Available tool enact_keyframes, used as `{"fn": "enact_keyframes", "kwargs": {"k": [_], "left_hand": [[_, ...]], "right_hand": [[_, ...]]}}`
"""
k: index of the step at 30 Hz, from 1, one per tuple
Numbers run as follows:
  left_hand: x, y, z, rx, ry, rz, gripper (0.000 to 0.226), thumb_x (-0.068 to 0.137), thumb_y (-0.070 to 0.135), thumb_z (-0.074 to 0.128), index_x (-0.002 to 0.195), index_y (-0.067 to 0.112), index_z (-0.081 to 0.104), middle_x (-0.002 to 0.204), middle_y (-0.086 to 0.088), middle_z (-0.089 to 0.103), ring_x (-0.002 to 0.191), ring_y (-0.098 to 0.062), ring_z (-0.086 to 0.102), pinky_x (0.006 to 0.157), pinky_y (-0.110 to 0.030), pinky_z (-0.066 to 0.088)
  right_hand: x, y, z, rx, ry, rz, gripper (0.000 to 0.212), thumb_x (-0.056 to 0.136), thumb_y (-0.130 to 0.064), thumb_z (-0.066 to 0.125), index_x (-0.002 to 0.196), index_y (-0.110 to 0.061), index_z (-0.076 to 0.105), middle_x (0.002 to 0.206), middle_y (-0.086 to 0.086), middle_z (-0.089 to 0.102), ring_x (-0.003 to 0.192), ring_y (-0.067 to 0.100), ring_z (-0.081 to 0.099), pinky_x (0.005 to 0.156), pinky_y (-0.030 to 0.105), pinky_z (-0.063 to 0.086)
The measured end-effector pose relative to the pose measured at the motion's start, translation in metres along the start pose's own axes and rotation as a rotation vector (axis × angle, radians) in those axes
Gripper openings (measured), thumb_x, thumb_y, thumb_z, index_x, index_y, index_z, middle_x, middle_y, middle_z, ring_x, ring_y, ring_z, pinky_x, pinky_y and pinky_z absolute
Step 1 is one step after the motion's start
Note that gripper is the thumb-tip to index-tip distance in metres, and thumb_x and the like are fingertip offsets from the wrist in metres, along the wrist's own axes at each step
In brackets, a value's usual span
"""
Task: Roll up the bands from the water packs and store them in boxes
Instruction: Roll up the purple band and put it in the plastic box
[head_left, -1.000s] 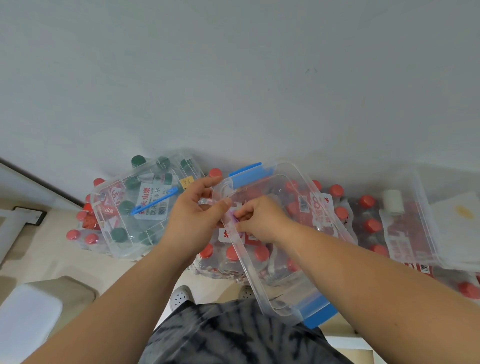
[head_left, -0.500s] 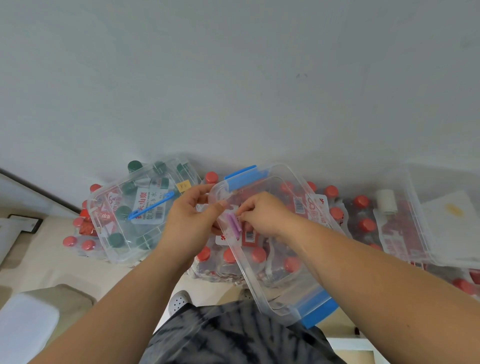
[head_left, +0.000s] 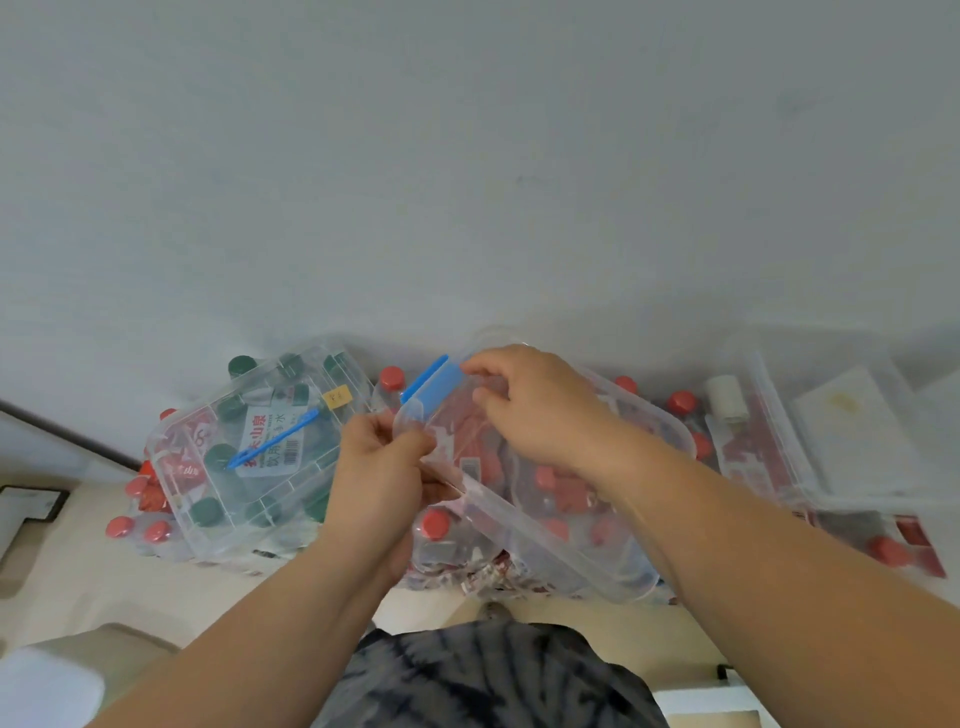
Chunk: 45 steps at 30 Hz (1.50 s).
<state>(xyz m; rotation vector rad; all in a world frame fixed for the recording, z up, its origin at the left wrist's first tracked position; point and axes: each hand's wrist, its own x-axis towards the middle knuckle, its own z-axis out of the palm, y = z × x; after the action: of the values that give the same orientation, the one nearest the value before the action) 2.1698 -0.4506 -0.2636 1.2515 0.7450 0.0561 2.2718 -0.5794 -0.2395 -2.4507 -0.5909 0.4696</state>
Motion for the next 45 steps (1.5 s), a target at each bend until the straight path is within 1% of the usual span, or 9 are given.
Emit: {"fn": "enact_keyframes", "kwargs": {"k": [3,11,20,24,28,33,37,41,45], "left_hand": [[-0.015,-0.005,0.001,-0.041,-0.016,-0.001,0.020,0.094,-0.008,0.043,0.104,0.010,0.043,0.050,-0.003,0.064,0.049,-0.024,0.064,0.059,-0.041,0.054],[-0.027,-0.022,0.007,0.032,0.025,-0.052,0.018,0.096,0.019,0.063,0.101,0.010,0.049,0.106,-0.023,0.061,0.085,-0.034,0.075,0.067,-0.040,0.062],[-0.007,-0.007,-0.054,0.295,0.138,0.031,0.017,0.094,0.032,0.065,0.095,0.015,0.059,0.092,-0.005,0.066,0.076,-0.023,0.070,0.063,-0.034,0.057],[0.019,0.005,-0.103,0.381,0.257,0.135,0.009,0.093,0.030,0.065,0.095,0.024,0.059,0.100,0.000,0.066,0.082,-0.024,0.069,0.070,-0.043,0.057],[0.049,0.009,-0.159,0.615,0.368,0.243,0.014,0.089,0.033,0.068,0.099,0.030,0.060,0.103,0.004,0.064,0.087,-0.019,0.062,0.079,-0.041,0.054],[0.078,0.008,-0.219,0.831,0.420,0.163,0.039,0.081,0.049,0.068,0.116,0.033,0.062,0.132,-0.001,0.055,0.125,-0.027,0.051,0.103,-0.054,0.043],[0.093,0.007,-0.247,0.894,0.290,0.183,0.055,0.080,0.056,0.066,0.129,0.034,0.054,0.139,-0.003,0.051,0.126,-0.028,0.050,0.105,-0.053,0.041],[0.109,0.020,-0.257,1.031,0.143,0.298,0.063,0.082,0.049,0.069,0.137,0.028,0.051,0.142,-0.001,0.048,0.132,-0.025,0.043,0.108,-0.045,0.037],[0.144,0.037,-0.253,1.244,-0.086,0.405,0.070,0.085,0.052,0.064,0.146,0.027,0.043,0.154,-0.003,0.041,0.142,-0.025,0.035,0.117,-0.045,0.030]], "right_hand": [[-0.002,0.004,0.001,0.008,-0.035,-0.032,0.043,0.100,-0.022,0.054,0.143,-0.026,0.053,0.152,-0.003,0.048,0.138,0.015,0.045,0.115,0.029,0.032],[0.002,0.003,0.008,0.133,-0.218,-0.098,0.049,0.105,-0.018,0.046,0.152,-0.031,0.041,0.164,-0.009,0.028,0.142,0.009,0.041,0.103,0.012,0.024],[0.006,-0.041,0.030,-0.109,0.135,-0.259,0.032,0.099,-0.033,0.054,0.128,-0.021,0.062,0.125,0.001,0.055,0.118,0.022,0.049,0.099,0.037,0.046],[0.019,-0.085,0.058,-0.142,0.111,-0.352,0.030,0.096,-0.033,0.056,0.121,-0.018,0.067,0.120,0.001,0.058,0.115,0.025,0.050,0.097,0.043,0.047],[0.047,-0.114,0.098,-0.224,-0.100,-0.216,0.041,0.099,-0.044,0.050,0.132,-0.021,0.059,0.134,0.004,0.053,0.124,0.029,0.047,0.106,0.046,0.041],[0.081,-0.122,0.140,-0.132,-0.176,0.063,0.045,0.100,-0.053,0.043,0.136,-0.029,0.057,0.140,0.005,0.050,0.130,0.030,0.045,0.106,0.045,0.042],[0.081,-0.117,0.169,-0.248,-0.078,0.176,0.042,0.091,-0.055,0.059,0.127,-0.033,0.060,0.137,0.000,0.048,0.132,0.029,0.038,0.108,0.046,0.038],[0.073,-0.113,0.190,-0.311,-0.034,0.253,0.071,0.085,-0.055,0.067,0.147,-0.036,0.036,0.163,0.002,0.020,0.151,0.032,0.013,0.123,0.054,0.015],[0.067,-0.114,0.198,-0.243,0.028,0.412,0.086,0.083,-0.059,0.069,0.151,-0.039,0.021,0.167,0.010,0.003,0.154,0.038,0.003,0.122,0.058,0.019]]}}
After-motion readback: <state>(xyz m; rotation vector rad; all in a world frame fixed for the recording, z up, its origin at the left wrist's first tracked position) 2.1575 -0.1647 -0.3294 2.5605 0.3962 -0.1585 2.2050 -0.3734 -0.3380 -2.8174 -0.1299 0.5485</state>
